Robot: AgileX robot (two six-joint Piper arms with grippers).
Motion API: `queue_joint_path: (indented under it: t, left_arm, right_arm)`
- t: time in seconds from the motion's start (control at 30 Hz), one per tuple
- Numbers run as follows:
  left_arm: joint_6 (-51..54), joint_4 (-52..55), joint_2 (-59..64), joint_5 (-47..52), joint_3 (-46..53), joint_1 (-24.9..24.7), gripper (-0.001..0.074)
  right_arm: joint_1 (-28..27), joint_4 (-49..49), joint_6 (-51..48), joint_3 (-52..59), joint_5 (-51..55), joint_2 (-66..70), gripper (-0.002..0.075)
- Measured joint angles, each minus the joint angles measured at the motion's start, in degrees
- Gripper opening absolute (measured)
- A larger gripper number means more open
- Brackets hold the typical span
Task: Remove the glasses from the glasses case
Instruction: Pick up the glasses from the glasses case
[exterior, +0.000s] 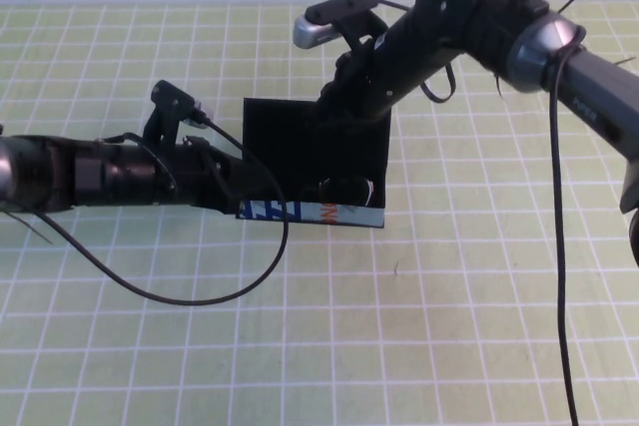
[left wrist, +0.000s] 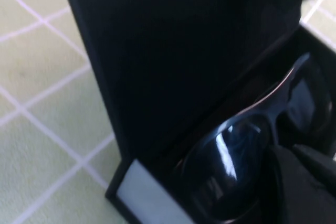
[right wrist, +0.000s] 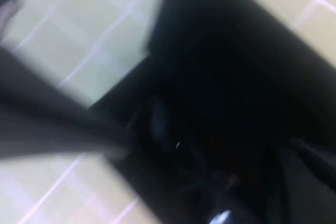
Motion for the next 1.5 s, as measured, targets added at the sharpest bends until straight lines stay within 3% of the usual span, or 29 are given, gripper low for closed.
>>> queue_joint_path:
  t: [0.17, 0.33, 0.57, 0.67, 0.87, 1.1, 1.5]
  left_arm:
    - [-1.10, 0.20, -0.85, 0.00, 0.00, 0.00, -0.0004]
    - [-2.41, 0.34, -0.85, -0.12, 0.00, 0.00, -0.0004]
    - [-3.39, 0.39, -0.85, -1.86, 0.00, 0.00, -0.0004]
    - [-4.10, 0.78, -0.85, -2.00, 0.00, 0.00, -0.0004]
    - [-5.33, 1.79, -0.85, -2.00, 0.00, 0.00, -0.0004]
    - [-5.33, 1.73, -0.85, -2.00, 0.00, 0.00, -0.0004]
    - [-5.37, 1.73, -0.85, -2.45, 0.00, 0.00, -0.0004]
  right_arm:
    - [0.10, 2.41, -9.43, -3.86, 11.27, -0.11, -0.0013]
    - [2.56, -1.06, -18.84, -3.94, 14.19, -0.11, 0.0017]
    - [6.41, -6.95, -21.32, -3.62, 14.53, -0.23, 0.0234]
    - [6.41, -8.49, -19.10, 0.12, 14.53, -1.94, 0.0268]
    - [6.41, -9.08, -21.86, 8.71, 14.49, -8.69, 0.0280]
    - [6.41, -9.23, -31.95, 8.95, 7.89, -8.35, 0.0283]
    - [6.41, -9.23, -36.84, 8.98, 0.11, -4.89, 0.0286]
